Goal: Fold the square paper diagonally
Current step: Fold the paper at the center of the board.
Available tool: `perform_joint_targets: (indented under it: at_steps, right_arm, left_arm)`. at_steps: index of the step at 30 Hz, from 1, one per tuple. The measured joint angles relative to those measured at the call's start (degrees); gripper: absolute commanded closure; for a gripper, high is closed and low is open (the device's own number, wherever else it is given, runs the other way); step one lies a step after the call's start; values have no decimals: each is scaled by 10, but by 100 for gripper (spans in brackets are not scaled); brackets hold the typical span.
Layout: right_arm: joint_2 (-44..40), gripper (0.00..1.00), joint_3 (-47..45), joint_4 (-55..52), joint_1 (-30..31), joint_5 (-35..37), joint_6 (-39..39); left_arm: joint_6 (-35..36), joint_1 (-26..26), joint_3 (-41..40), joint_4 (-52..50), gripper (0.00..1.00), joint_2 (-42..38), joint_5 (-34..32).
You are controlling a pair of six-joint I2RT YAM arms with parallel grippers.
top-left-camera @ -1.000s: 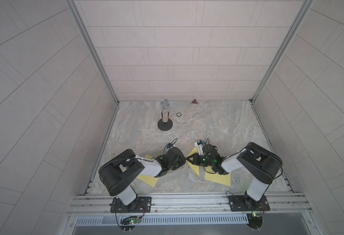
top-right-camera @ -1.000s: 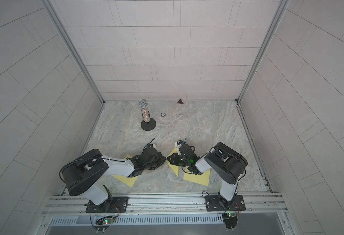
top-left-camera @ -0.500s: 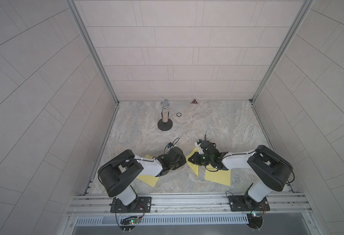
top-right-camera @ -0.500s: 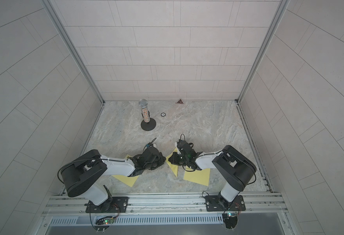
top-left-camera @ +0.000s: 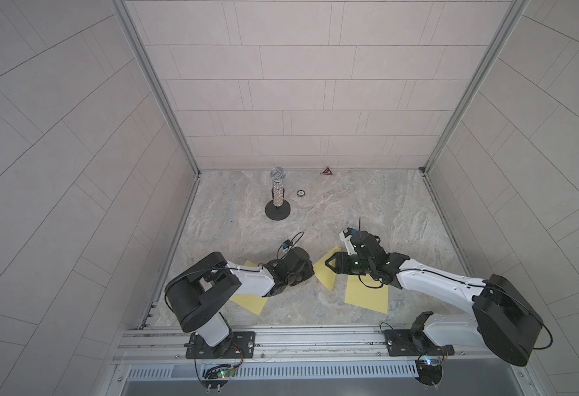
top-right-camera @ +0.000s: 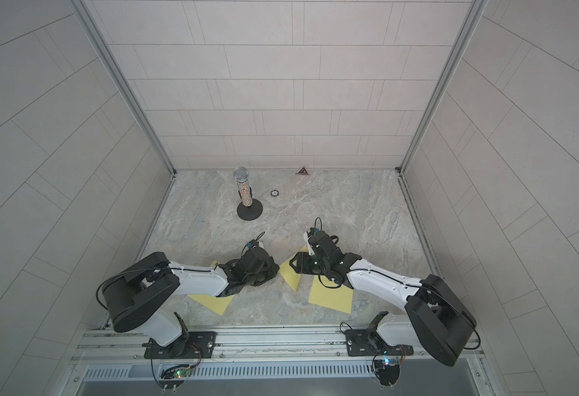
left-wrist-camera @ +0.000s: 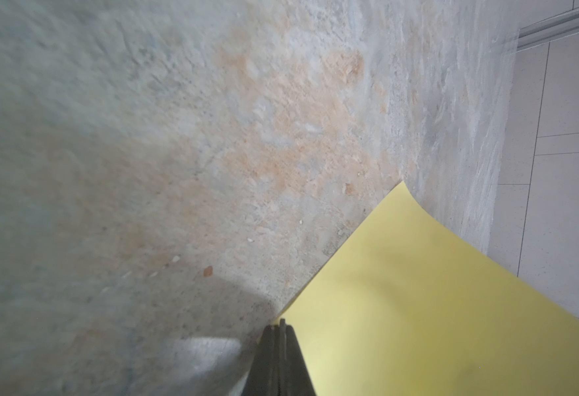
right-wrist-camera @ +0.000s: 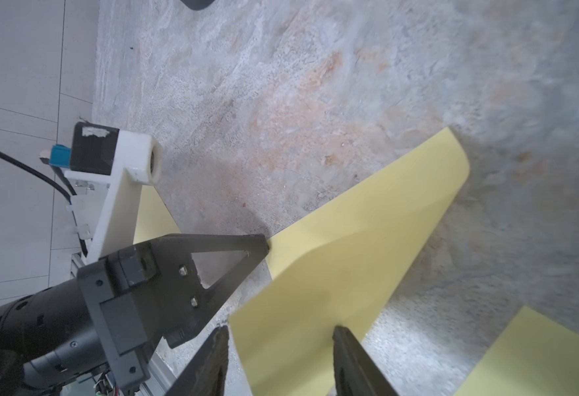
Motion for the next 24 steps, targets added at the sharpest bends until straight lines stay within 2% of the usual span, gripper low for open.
perform_joint_targets:
  at_steps: [4, 10, 13, 19, 24]
  right_arm:
    - [5, 52, -11, -18, -14, 6, -7]
    - [10, 42, -46, -29, -48, 5, -10]
    - [-2, 41, -60, -33, -69, 0, -15]
    - [-13, 49, -72, -31, -131, -31, -35]
    - [-13, 56, -82, -35, -155, -57, -49]
  left_arm:
    - [3, 0, 2, -4, 100, 0, 0]
    - [8, 0, 3, -6, 100, 0, 0]
    - [9, 0, 4, -7, 100, 1, 0]
    - [14, 0, 11, -4, 100, 9, -2]
    - [15, 0, 12, -4, 100, 10, -2]
